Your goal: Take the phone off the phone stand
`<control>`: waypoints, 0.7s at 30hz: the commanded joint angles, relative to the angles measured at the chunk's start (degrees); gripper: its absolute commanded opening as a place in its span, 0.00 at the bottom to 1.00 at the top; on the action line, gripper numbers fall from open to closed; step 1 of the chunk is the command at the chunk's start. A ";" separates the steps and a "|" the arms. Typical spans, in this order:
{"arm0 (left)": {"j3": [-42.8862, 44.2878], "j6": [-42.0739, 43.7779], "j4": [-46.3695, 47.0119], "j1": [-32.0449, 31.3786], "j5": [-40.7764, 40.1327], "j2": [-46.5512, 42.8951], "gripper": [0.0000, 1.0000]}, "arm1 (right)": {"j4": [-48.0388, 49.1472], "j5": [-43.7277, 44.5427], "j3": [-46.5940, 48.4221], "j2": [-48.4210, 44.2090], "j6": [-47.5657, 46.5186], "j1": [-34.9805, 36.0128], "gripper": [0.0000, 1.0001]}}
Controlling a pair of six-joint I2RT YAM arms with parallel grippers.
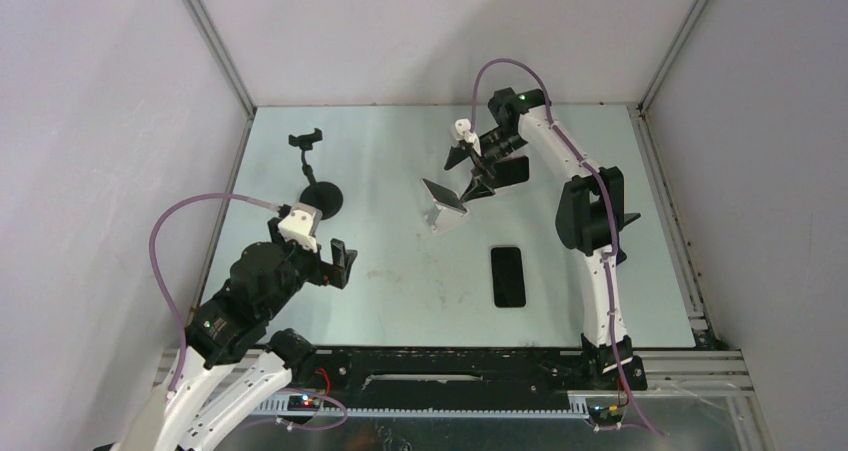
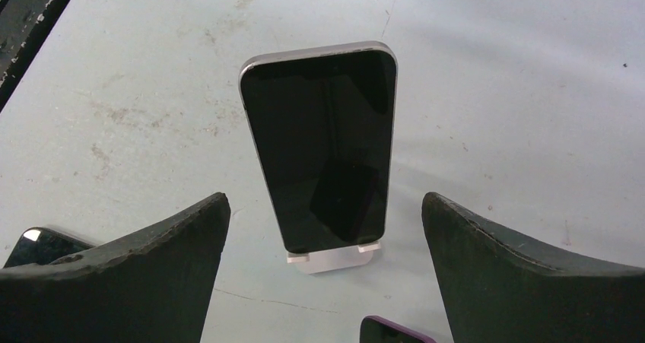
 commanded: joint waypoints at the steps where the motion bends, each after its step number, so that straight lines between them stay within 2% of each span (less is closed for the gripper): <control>1: -0.44 1.09 1.80 -0.22 -0.34 0.71 1.00 | -1.25 -2.33 2.80 1.19 -2.17 0.61 0.99; 21: -0.44 1.09 1.84 -0.20 -0.25 0.38 1.00 | -0.50 -1.71 4.66 3.38 -1.18 3.42 0.99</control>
